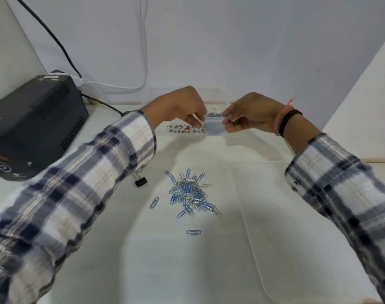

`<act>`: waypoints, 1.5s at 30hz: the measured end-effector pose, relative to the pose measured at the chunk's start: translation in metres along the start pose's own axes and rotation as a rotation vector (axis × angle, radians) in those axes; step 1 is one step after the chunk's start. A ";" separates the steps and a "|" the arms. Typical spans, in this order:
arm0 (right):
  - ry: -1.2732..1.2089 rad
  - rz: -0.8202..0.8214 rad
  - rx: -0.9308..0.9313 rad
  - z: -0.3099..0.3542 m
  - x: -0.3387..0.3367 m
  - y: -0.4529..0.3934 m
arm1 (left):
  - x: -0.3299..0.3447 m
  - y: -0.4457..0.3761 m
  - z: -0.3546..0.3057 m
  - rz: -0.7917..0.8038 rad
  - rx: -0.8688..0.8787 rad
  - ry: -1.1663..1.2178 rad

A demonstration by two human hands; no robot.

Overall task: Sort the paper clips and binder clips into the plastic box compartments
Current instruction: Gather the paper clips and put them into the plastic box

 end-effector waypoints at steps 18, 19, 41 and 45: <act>0.870 0.413 -0.186 -0.051 0.101 0.126 | 0.002 0.147 0.109 0.051 0.020 -0.747; 0.928 0.442 -0.151 -0.054 0.101 0.129 | 0.003 0.152 0.115 0.065 -0.012 -0.809; 0.901 0.087 -0.329 -0.063 0.128 0.111 | 0.017 0.154 0.108 0.048 0.115 -0.519; 0.970 0.162 -0.294 -0.063 0.132 0.113 | 0.009 0.156 0.117 0.137 0.071 -0.665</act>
Point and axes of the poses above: each hand's wrist, its own y-axis away from the middle knuckle, its own x-axis out of the palm, z = x × y, the point moved 6 cm from there along -y, towards the middle knuckle, and after that the axes turned 6 degrees about -z, right-handed, at the moved point
